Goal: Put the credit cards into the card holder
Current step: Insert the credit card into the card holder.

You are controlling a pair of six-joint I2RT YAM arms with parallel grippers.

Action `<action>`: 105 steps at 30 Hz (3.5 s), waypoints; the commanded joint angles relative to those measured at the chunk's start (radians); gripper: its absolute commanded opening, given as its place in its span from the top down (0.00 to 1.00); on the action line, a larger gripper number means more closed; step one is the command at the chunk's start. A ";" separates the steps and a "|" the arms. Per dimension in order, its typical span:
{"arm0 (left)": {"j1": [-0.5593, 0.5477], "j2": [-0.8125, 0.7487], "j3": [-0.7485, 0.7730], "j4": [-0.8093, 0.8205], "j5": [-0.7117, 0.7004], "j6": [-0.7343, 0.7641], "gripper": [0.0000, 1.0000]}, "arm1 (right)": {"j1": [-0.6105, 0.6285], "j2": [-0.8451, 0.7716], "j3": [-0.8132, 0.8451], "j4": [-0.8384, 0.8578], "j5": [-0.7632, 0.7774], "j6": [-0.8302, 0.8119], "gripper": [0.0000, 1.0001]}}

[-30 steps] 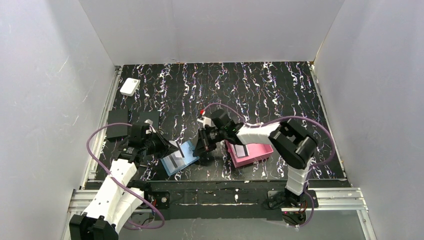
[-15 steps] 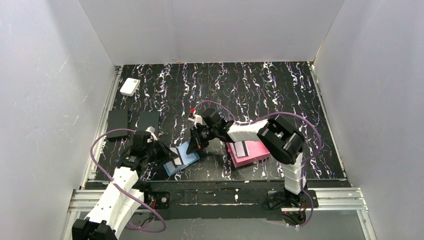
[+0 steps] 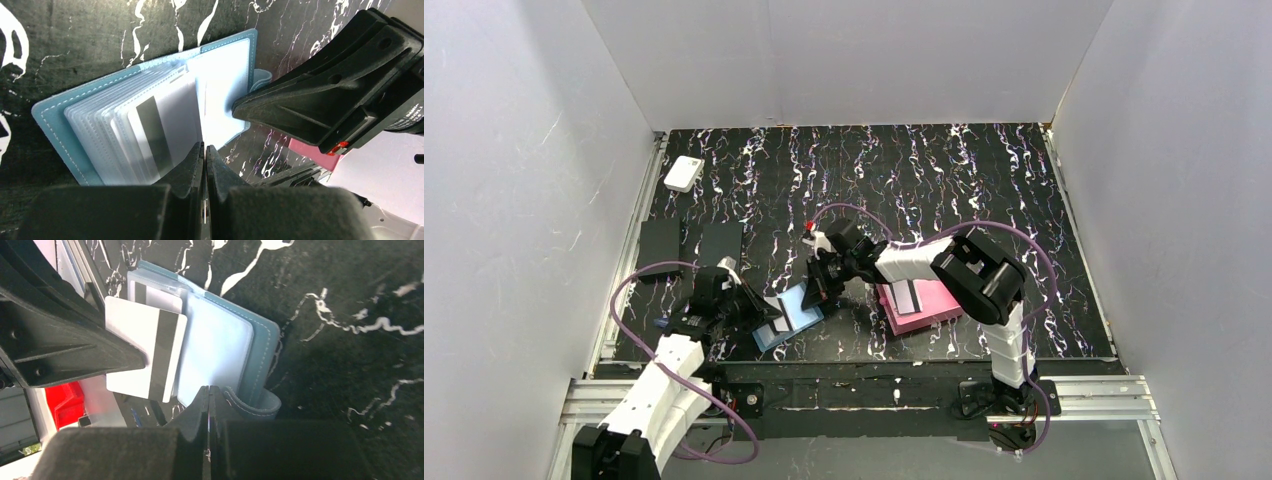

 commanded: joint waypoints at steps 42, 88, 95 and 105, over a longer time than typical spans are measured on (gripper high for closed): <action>0.006 0.195 0.082 -0.186 -0.085 -0.090 1.00 | -0.034 0.030 -0.030 0.075 -0.039 0.034 0.99; 0.006 0.217 -0.041 0.148 -0.123 -0.057 1.00 | -0.033 0.037 -0.040 0.100 -0.063 0.048 0.99; 0.007 0.225 -0.087 0.243 -0.067 -0.091 1.00 | -0.033 0.038 -0.046 0.110 -0.066 0.055 0.99; 0.006 0.206 -0.020 0.050 -0.071 -0.089 1.00 | -0.034 0.034 -0.049 0.113 -0.067 0.054 0.99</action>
